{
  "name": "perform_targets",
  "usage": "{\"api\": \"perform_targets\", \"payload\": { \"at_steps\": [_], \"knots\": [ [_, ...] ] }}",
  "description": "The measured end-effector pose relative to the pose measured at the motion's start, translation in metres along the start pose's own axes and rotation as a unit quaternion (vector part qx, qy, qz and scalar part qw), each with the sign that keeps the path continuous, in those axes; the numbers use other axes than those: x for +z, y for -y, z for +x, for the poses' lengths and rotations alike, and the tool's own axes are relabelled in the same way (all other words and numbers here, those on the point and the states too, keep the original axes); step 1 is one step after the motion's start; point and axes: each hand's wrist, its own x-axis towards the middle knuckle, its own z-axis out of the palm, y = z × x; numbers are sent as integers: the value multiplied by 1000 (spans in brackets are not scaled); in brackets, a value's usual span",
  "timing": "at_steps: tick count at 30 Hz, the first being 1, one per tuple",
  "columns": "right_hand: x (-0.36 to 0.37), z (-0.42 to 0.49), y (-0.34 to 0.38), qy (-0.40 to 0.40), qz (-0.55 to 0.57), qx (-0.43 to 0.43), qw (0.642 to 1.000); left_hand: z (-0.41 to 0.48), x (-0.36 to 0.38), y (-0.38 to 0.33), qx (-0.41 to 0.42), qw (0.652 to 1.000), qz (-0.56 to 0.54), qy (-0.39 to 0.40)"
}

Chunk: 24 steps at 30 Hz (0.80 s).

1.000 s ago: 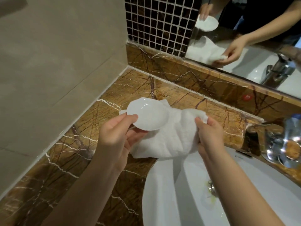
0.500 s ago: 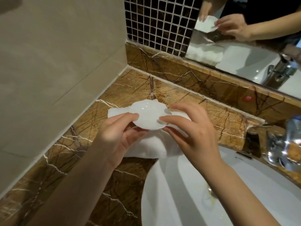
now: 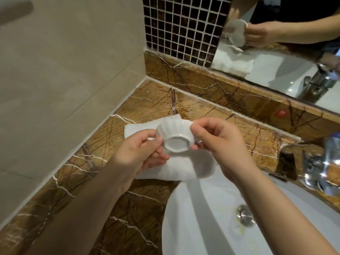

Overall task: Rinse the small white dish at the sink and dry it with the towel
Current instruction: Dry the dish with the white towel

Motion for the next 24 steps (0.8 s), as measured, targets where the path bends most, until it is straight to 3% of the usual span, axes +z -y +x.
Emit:
{"api": "perform_targets", "payload": {
  "at_steps": [5, 8, 10, 12, 14, 16, 22, 24],
  "knots": [
    [-4, 10, -6, 27, 124, 156, 980, -1, -4, 5, 18, 994, 109, -6],
    [-6, 13, -12, 28, 155, 196, 968, 0, -3, 8, 13, 999, 30, -1],
    [-7, 12, -18, -11, 101, 176, 979, 2, 1, 10, -9, 999, -26, -20],
    [-13, 9, -27, -102, 12, 149, 983, 3, 2, 11, -21, 997, -62, -26],
    [-24, 8, -40, -184, -116, 137, 967, 3, 1, 11, -21, 996, -86, -14],
    [-30, 6, -49, -183, -191, 178, 948, 2, 0, 10, -19, 995, -95, -4],
    [-28, 7, -52, -167, -22, 289, 943, 1, -1, 10, -7, 994, -109, 0],
    [-29, 9, -51, -127, 13, 334, 934, 0, -2, 9, -1, 993, -122, 1]
  ]
}}
